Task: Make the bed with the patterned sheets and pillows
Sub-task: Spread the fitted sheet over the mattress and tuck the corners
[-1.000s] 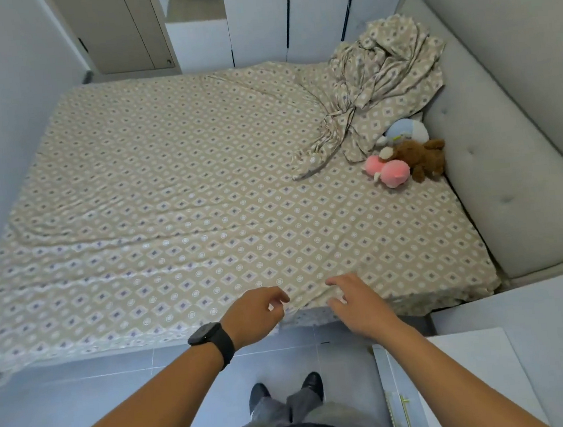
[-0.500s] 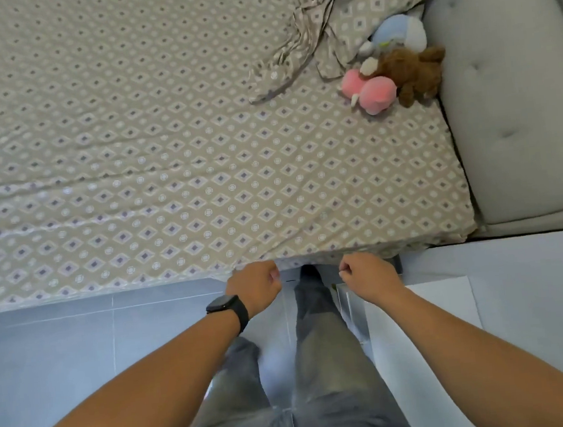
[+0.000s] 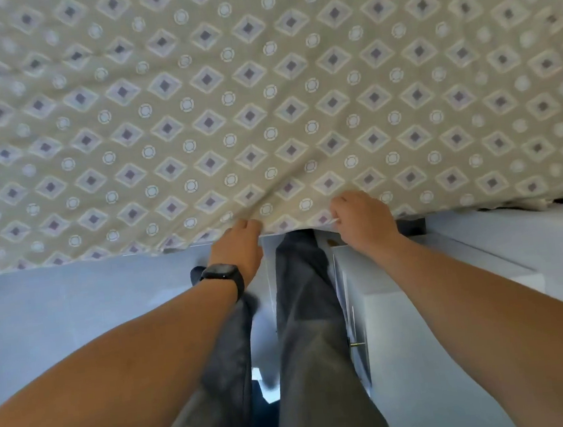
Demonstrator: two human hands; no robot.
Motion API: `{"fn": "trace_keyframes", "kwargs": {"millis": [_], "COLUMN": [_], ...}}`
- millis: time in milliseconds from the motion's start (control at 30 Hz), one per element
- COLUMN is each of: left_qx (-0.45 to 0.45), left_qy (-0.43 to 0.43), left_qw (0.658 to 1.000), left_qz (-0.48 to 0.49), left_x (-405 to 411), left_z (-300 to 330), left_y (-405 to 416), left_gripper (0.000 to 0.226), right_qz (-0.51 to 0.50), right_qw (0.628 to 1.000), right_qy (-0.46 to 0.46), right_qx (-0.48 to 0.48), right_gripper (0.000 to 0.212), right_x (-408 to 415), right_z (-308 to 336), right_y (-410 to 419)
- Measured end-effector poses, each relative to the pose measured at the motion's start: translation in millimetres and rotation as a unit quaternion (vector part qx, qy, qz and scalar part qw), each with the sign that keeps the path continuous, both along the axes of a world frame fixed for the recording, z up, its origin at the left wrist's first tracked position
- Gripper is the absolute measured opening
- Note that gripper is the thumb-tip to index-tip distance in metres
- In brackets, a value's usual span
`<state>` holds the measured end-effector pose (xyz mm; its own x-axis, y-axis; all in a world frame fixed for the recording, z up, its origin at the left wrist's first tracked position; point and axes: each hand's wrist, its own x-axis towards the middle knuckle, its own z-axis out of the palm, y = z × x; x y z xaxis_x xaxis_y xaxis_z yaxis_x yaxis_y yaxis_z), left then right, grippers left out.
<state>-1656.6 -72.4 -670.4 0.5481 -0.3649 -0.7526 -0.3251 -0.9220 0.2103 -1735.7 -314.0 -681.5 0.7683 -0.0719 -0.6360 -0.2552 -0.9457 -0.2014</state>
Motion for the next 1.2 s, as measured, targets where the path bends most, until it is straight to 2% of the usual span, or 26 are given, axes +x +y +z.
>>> {"fn": "trace_keyframes", "kwargs": {"millis": [67, 167, 267, 367, 500, 567, 633, 700, 767, 833, 900, 967, 1067, 1133, 1200], "left_qx": [-0.024, -0.058, -0.059, -0.055, -0.027, -0.028, -0.04, -0.055, -0.073, -0.095, -0.116, -0.14, -0.134, -0.098, -0.065], "left_qy": [-0.043, -0.069, -0.072, -0.026, -0.002, 0.028, 0.081, 0.122, 0.109, 0.055, 0.012, -0.006, 0.027, 0.051, 0.039], "left_qw": [0.999, 0.996, 0.993, 0.99, 0.986, 0.986, 0.984, 0.98, 0.98, 0.983, 0.981, 0.976, 0.977, 0.98, 0.979], "left_qz": [0.001, -0.006, -0.074, -0.13, -0.166, -0.163, -0.152, -0.147, -0.148, -0.151, -0.157, -0.169, -0.164, -0.165, -0.191], "left_x": [2.3, 6.3, 5.7, 3.2, 16.7, 21.8, 18.7, 10.0, -1.1, -10.7, -13.9, -13.4, -10.2, -7.9, -8.0], "left_z": [-14.2, -17.9, -13.5, -7.4, -8.0, -11.0, -12.6, -7.1, -1.6, 4.3, 8.5, 7.7, 3.8, -0.1, -2.8], "left_y": [-2.0, -2.0, 4.5, 0.4, -16.2, -17.7, -13.6, -4.3, 4.1, 7.9, 0.8, -18.5, -56.1, -74.0, -83.4], "left_gripper": [0.02, 0.014, 0.018, 0.018, 0.013, 0.017, 0.025, 0.037, 0.04, 0.038, 0.038, 0.044, 0.058, 0.062, 0.064], "right_qz": [0.015, 0.05, 0.072, 0.105, 0.129, 0.145, 0.142, 0.028, -0.191, -0.417, -0.561, -0.606, -0.639, -0.698, -0.751], "right_qw": [0.999, 0.998, 0.996, 0.991, 0.99, 0.986, 0.983, 0.989, 0.97, 0.902, 0.825, 0.794, 0.768, 0.715, 0.656], "right_qy": [-0.03, -0.027, -0.044, -0.067, -0.054, -0.075, -0.109, -0.133, -0.145, -0.109, -0.062, -0.049, -0.04, -0.043, -0.065], "right_qx": [-0.005, -0.001, 0.025, 0.047, 0.037, 0.033, 0.038, 0.065, 0.046, -0.004, -0.028, -0.009, 0.002, 0.002, 0.025], "right_gripper": [0.014, 0.018, 0.018, 0.026, 0.006, 0.014, 0.012, 0.012, 0.01, 0.012, 0.024, 0.031, 0.017, 0.008, 0.007], "right_x": [-5.3, -10.9, -12.3, -9.3, -9.9, -14.3, -20.0, -24.3, -33.3, -45.5, -56.8, -60.0, -54.3, -50.0, -52.2], "right_z": [-11.3, -12.4, -9.0, -0.8, 2.1, -0.8, -7.6, -8.7, -7.4, -7.6, -6.8, -5.3, -10.0, -12.6, -13.5], "right_y": [-3.9, -9.6, -11.9, -14.5, -23.0, -20.9, -19.6, -16.9, -20.6, -30.4, -39.0, -46.4, -56.7, -60.7, -62.4]}}
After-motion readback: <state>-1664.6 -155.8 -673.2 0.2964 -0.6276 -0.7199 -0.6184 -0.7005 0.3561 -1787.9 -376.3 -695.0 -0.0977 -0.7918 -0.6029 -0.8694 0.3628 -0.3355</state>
